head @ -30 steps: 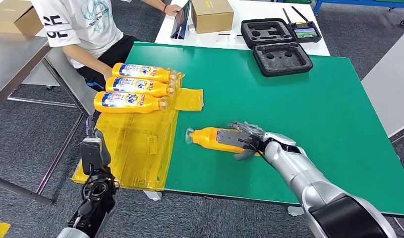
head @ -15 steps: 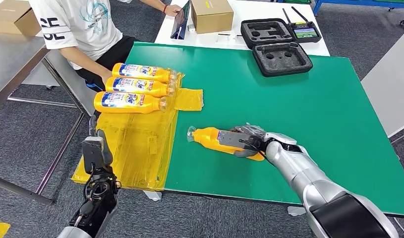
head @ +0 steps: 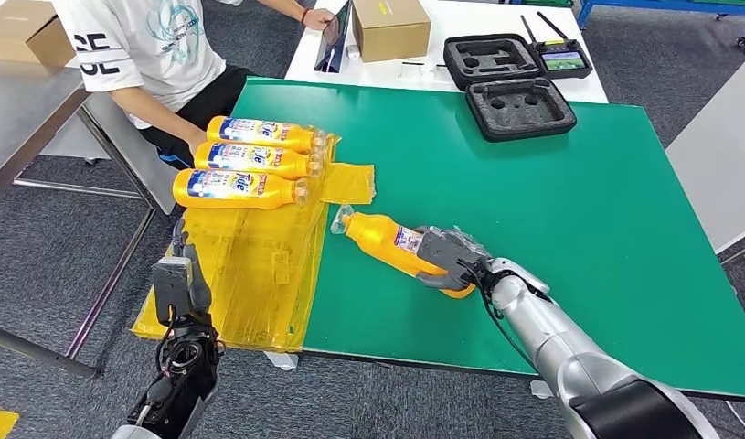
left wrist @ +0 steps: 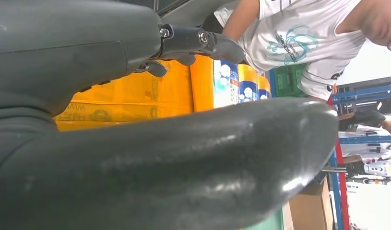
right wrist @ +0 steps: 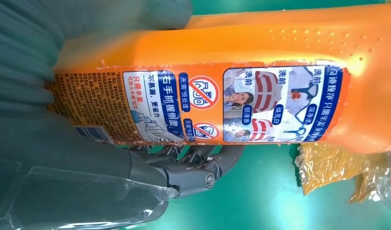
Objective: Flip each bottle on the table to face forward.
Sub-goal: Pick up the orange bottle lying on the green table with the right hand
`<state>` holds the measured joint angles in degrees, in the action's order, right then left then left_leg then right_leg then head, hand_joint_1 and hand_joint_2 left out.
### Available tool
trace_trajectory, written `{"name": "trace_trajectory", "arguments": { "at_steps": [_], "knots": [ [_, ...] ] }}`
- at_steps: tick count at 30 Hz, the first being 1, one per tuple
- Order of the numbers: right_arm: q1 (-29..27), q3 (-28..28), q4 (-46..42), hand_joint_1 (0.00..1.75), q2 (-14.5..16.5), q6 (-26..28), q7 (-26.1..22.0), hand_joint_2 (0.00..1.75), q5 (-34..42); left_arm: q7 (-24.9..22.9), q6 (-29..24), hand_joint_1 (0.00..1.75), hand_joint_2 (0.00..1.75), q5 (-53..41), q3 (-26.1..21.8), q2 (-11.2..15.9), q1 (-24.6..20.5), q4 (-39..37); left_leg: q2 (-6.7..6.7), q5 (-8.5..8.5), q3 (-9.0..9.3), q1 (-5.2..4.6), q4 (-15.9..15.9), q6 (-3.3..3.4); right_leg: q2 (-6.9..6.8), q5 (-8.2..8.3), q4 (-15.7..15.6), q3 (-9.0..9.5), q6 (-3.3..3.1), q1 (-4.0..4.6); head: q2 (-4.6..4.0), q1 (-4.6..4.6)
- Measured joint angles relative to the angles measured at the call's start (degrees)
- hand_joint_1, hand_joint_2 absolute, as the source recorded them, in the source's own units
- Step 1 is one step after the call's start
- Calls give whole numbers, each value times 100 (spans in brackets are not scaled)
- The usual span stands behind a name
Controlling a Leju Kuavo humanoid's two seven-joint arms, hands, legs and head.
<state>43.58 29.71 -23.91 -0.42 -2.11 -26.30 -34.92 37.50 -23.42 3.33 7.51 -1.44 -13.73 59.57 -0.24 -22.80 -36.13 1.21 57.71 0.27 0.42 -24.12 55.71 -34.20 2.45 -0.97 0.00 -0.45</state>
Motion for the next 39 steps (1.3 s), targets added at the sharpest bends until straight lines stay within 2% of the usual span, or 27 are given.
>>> {"name": "trace_trajectory", "arguments": {
  "at_steps": [3,6,10,16,20,29,39],
  "knots": [
    [-161,-160,-149,175,21,-55,-533,175,500,-61,192,0,0,77,23,1,35,70,-1,0,-1,0,0,0,-1,0,0,1,0,0,0,2],
    [-577,-425,-796,175,103,-241,-1241,175,1608,-184,554,0,0,213,86,2,124,254,-1,-1,-3,0,0,0,-1,-1,0,-1,0,0,0,-1],
    [-1133,-467,-1863,175,215,-311,-1362,175,2534,-305,992,0,0,390,226,4,318,622,0,-6,-6,1,-1,-3,0,-5,0,-7,-1,1,0,-1],
    [-1446,-337,-2471,175,474,-428,-1365,175,2739,-446,1567,0,0,325,600,10,607,1307,1,-8,-9,1,-2,-6,1,-6,0,-11,-3,1,0,1],
    [-1510,-166,-2506,175,685,-452,-1365,175,2737,-593,1826,0,175,177,951,8,657,1708,1,-7,-8,1,-2,-6,0,-5,-1,-10,-3,0,-1,0],
    [-1809,233,-2494,175,938,-528,-1365,175,2737,-724,2302,0,175,140,1488,10,544,2040,0,-7,-9,1,-2,-6,0,-5,-1,-11,-3,1,0,0],
    [-1897,314,-2485,175,1008,-611,-1365,175,2778,-818,2628,0,175,216,1788,12,322,2035,1,-7,-8,1,-2,-6,0,-4,-1,-10,-2,0,0,1]
  ]
}}
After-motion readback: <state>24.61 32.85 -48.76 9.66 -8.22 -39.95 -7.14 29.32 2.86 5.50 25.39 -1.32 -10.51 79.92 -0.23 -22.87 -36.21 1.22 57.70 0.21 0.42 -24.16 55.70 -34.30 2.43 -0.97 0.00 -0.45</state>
